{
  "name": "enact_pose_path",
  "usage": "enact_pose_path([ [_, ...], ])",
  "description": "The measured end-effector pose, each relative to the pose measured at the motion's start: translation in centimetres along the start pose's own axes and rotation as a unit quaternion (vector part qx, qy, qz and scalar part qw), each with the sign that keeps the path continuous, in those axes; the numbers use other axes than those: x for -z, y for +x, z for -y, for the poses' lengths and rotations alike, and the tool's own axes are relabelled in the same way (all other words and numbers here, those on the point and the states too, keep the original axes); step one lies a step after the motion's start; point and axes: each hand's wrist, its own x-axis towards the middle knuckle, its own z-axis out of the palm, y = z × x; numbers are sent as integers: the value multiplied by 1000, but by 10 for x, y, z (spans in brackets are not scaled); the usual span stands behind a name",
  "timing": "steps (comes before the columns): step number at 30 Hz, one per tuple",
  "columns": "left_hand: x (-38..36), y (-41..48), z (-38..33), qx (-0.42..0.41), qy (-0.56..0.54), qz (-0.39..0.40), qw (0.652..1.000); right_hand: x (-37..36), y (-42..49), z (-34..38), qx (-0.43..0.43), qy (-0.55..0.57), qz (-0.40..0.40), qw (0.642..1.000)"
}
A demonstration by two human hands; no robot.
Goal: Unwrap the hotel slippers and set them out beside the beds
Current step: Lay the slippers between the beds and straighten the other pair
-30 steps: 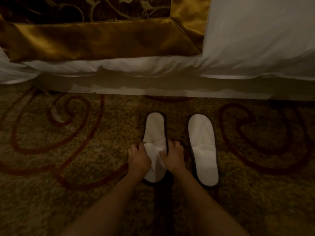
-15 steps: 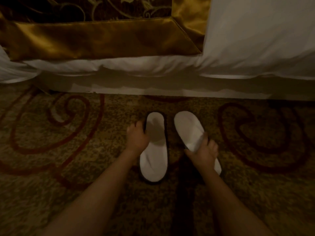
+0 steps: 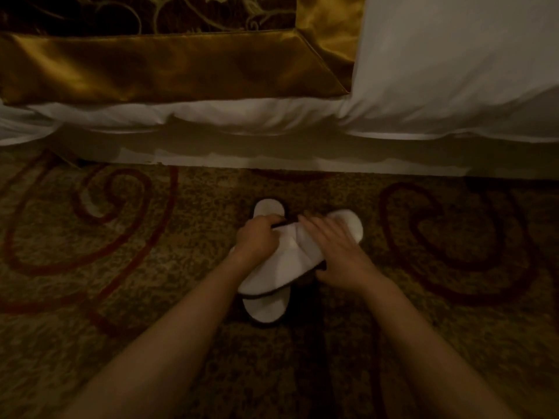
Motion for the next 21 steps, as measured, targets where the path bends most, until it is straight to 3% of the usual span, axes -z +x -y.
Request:
enact_pose_path([
  [3,-26,-13,-12,115,-192,-66,972,1,-6,-13,-158,53,-113,980],
  [5,-47,-21,-24,173,-305,-70,934,-2,-8,-15,-318,170,-167,918],
  [7,-67,-24,-34,218,-374,-66,899,-9,-7,-13,-439,303,-177,827],
  [9,-83,-26,-43,241,-389,-52,888,-19,-9,-12,-495,334,-137,791],
  [17,-135,-32,-56,201,-225,16,953,-37,-22,-27,-512,242,-117,816],
  [21,-142,-30,-57,198,-161,25,967,-47,-22,-25,-512,164,-126,834],
])
